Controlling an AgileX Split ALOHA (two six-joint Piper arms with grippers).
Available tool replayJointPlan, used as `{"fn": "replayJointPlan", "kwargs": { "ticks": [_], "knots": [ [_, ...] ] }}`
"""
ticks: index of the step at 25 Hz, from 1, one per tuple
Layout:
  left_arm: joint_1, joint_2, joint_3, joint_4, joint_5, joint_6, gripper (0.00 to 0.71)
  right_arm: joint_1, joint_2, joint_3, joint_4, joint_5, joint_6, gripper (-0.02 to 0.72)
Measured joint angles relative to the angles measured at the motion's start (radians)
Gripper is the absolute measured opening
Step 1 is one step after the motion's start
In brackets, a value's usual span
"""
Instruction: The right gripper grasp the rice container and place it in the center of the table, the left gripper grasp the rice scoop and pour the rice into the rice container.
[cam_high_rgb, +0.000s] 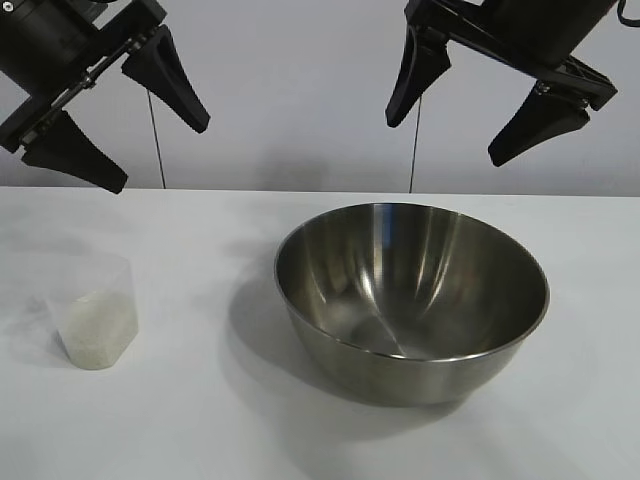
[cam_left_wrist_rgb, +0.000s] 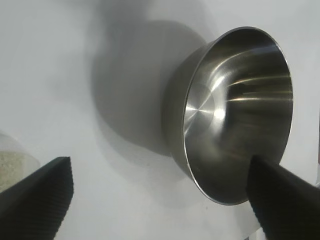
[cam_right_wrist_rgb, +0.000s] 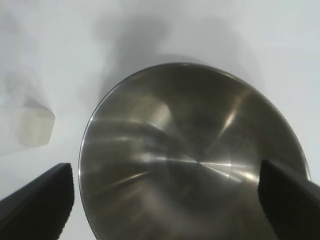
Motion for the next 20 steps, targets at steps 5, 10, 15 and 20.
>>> {"fn": "replayJointPlan", "kwargs": {
  "ticks": [5, 10, 15, 20],
  "knots": [
    [0.000, 0.000, 0.000, 0.000, 0.000, 0.000, 0.675, 0.000, 0.000, 0.000, -0.002, 0.001, 0.000, 0.694],
    [0.000, 0.000, 0.000, 0.000, 0.000, 0.000, 0.675, 0.000, 0.001, 0.003, -0.172, 0.012, 0.038, 0.694],
    [0.000, 0.000, 0.000, 0.000, -0.001, 0.000, 0.675, 0.000, 0.054, 0.062, -0.334, 0.002, 0.125, 0.694],
    [0.000, 0.000, 0.000, 0.000, -0.004, 0.000, 0.675, 0.000, 0.143, 0.130, -0.336, -0.063, 0.135, 0.694]
  ]
}}
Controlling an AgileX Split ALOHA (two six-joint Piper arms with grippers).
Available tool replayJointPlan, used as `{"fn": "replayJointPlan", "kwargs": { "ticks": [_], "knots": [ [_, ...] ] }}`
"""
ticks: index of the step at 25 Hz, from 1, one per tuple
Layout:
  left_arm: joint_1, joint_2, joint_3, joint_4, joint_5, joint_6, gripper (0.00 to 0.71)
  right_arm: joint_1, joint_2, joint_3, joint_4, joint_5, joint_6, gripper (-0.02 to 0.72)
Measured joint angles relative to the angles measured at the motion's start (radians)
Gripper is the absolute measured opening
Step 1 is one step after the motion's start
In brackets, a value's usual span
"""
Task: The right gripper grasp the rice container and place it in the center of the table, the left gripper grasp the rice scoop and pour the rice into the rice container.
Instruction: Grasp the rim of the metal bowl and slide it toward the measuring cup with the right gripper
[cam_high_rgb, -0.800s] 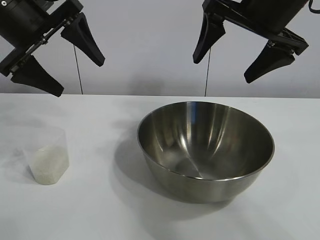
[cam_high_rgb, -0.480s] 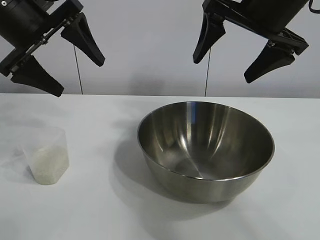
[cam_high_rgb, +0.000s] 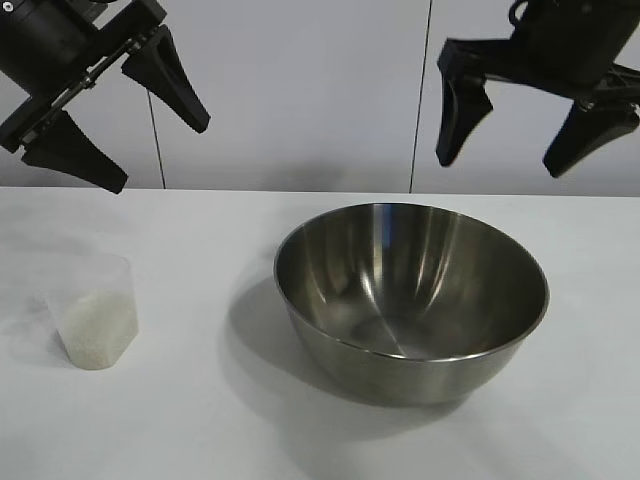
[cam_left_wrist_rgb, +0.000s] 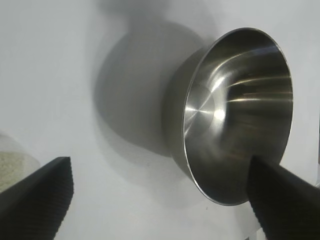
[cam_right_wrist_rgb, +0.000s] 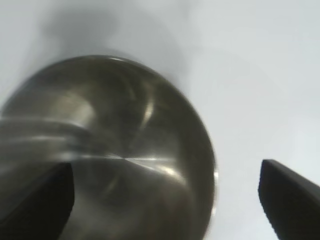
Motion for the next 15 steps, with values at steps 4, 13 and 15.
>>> {"fn": "replayJointPlan", "kwargs": {
  "ticks": [4, 13, 15],
  "knots": [
    [0.000, 0.000, 0.000, 0.000, -0.004, 0.000, 0.675, 0.000, 0.055, 0.017, 0.035, -0.059, -0.001, 0.694],
    [0.000, 0.000, 0.000, 0.000, -0.036, 0.000, 0.675, 0.000, 0.112, 0.017, 0.069, -0.113, -0.011, 0.687],
    [0.000, 0.000, 0.000, 0.000, -0.039, 0.000, 0.675, 0.000, 0.116, 0.017, 0.072, -0.113, -0.012, 0.620]
  ]
}}
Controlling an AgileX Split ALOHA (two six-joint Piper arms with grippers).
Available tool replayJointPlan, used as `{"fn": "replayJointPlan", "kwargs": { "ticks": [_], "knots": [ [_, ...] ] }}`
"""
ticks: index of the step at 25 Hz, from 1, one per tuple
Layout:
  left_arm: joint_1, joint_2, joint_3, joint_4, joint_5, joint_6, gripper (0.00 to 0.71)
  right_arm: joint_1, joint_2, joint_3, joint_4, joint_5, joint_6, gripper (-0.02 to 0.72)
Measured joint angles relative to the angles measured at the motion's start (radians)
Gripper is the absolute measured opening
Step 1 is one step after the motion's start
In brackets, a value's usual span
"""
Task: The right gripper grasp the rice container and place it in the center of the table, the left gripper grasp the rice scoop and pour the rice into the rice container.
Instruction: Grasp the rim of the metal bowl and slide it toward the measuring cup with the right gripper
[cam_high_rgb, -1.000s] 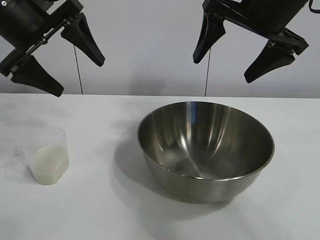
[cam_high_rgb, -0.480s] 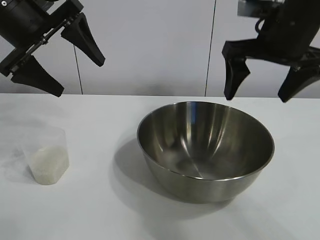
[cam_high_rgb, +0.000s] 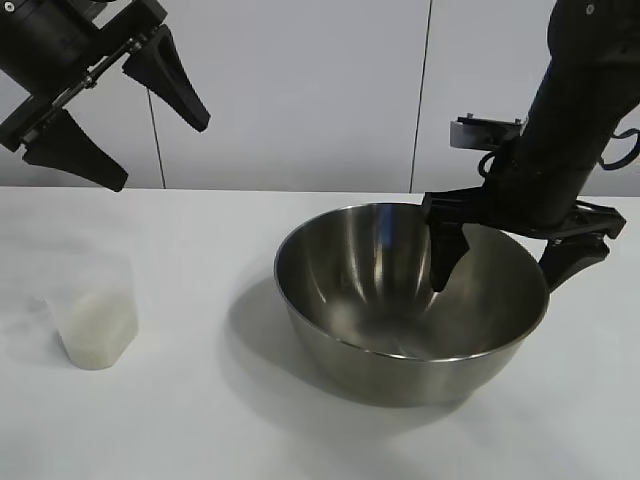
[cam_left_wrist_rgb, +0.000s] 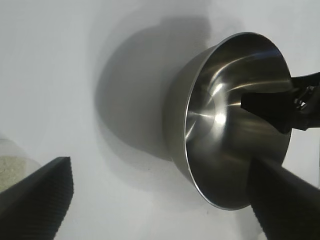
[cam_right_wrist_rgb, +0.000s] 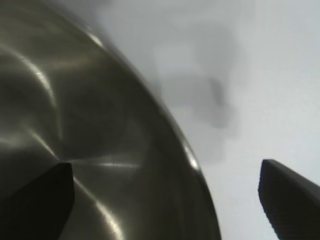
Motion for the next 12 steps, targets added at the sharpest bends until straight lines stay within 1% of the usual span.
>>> {"fn": "replayJointPlan", "kwargs": {
  "ticks": [5, 7, 10, 12],
  "knots": [
    [0.000, 0.000, 0.000, 0.000, -0.007, 0.000, 0.675, 0.000, 0.002, 0.000, 0.016, -0.002, -0.001, 0.312],
    [0.000, 0.000, 0.000, 0.000, -0.008, 0.000, 0.675, 0.000, 0.002, 0.000, 0.016, 0.000, -0.001, 0.228],
    [0.000, 0.000, 0.000, 0.000, -0.009, 0.000, 0.675, 0.000, 0.002, 0.000, 0.017, 0.006, -0.002, 0.080],
    [0.000, 0.000, 0.000, 0.000, -0.009, 0.000, 0.675, 0.000, 0.002, 0.000, 0.032, 0.012, -0.004, 0.040]
  ]
}}
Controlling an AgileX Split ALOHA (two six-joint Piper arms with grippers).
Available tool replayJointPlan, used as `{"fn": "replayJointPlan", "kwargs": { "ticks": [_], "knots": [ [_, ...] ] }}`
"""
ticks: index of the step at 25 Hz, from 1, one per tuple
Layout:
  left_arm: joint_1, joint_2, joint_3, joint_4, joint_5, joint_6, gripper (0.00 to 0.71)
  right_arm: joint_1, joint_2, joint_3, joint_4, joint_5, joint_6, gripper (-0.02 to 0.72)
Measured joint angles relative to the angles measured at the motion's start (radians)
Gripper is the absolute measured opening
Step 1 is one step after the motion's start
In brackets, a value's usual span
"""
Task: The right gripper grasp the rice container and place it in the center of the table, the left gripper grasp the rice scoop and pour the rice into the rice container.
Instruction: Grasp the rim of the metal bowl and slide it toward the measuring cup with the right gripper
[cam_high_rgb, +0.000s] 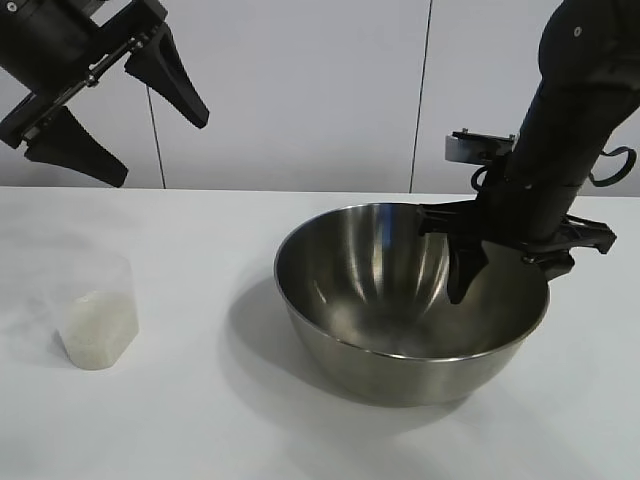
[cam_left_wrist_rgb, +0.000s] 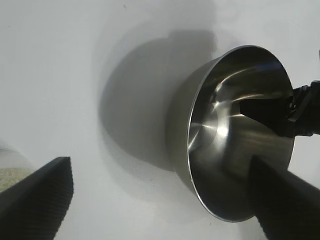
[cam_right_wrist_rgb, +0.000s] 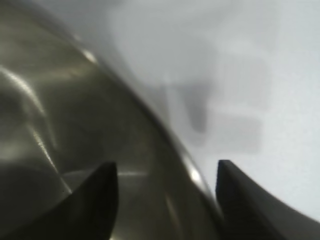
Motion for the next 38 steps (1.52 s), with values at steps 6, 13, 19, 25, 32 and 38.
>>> {"fn": "replayJointPlan", "kwargs": {
  "ticks": [6, 13, 19, 25, 32, 38],
  "knots": [
    [0.000, 0.000, 0.000, 0.000, 0.000, 0.000, 0.675, 0.005, 0.000, 0.000, 0.049, -0.001, -0.030, 0.013],
    [0.000, 0.000, 0.000, 0.000, 0.000, 0.000, 0.675, 0.005, 0.000, 0.000, 0.163, 0.008, -0.129, 0.010],
    [0.000, 0.000, 0.000, 0.000, 0.000, 0.000, 0.675, -0.002, -0.007, 0.002, 0.205, 0.012, -0.185, 0.010],
    [0.000, 0.000, 0.000, 0.000, 0.000, 0.000, 0.675, -0.073, -0.022, 0.004, 0.337, 0.034, -0.278, 0.010],
    [0.000, 0.000, 0.000, 0.000, 0.000, 0.000, 0.675, -0.040, -0.022, 0.005, 0.443, 0.035, -0.357, 0.010],
    [0.000, 0.000, 0.000, 0.000, 0.000, 0.000, 0.675, 0.054, -0.022, 0.005, 0.432, -0.003, -0.341, 0.010]
  ]
}}
